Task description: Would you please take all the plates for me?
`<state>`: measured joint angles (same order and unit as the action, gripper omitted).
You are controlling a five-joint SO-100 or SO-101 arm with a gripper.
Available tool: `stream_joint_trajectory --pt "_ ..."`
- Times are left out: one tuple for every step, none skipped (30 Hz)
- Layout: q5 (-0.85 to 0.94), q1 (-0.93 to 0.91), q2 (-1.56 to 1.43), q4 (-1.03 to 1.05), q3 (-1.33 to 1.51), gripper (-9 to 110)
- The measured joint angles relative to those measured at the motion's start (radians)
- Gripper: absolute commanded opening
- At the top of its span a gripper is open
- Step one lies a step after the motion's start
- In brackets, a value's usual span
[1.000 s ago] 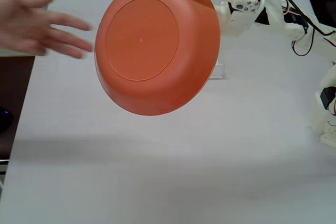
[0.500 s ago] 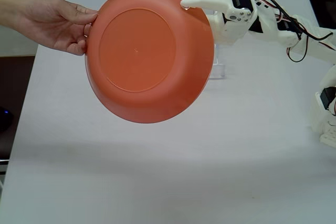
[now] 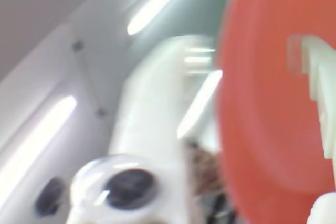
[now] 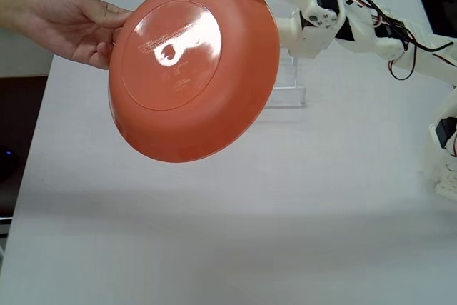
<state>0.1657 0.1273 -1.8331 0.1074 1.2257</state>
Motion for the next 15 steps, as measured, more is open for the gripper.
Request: stream_joint_trajectory --pt "0.011 -0.009 0.0 0.029 -0.009 35" --pt "0.021 -0.018 0.0 0.057 -0.02 34" --pt "0.037 -0.029 0.0 0.089 -0.037 33" --pt "0.052 -0.041 0.0 0.114 -0.049 32" --pt "0.069 -0.057 -0.002 0.141 -0.061 30" --pt "0.097 -0.072 -0.002 0.164 -0.071 28" --pt "0.101 -0.092 -0.002 0.184 -0.075 20" --pt "0.121 -0.112 -0.002 0.206 -0.078 9" --pt "0.13 -0.127 -0.002 0.219 -0.078 0" --pt "0.147 -0.146 -0.002 0.238 -0.078 0" --pt "0.163 -0.173 -0.002 0.258 -0.078 0" --pt "0.173 -0.199 -0.002 0.278 -0.078 0" --pt "0.179 -0.225 -0.002 0.296 -0.078 0" --pt "0.187 -0.255 -0.002 0.307 -0.078 0" --pt "0.192 -0.279 -0.002 0.311 -0.078 0"
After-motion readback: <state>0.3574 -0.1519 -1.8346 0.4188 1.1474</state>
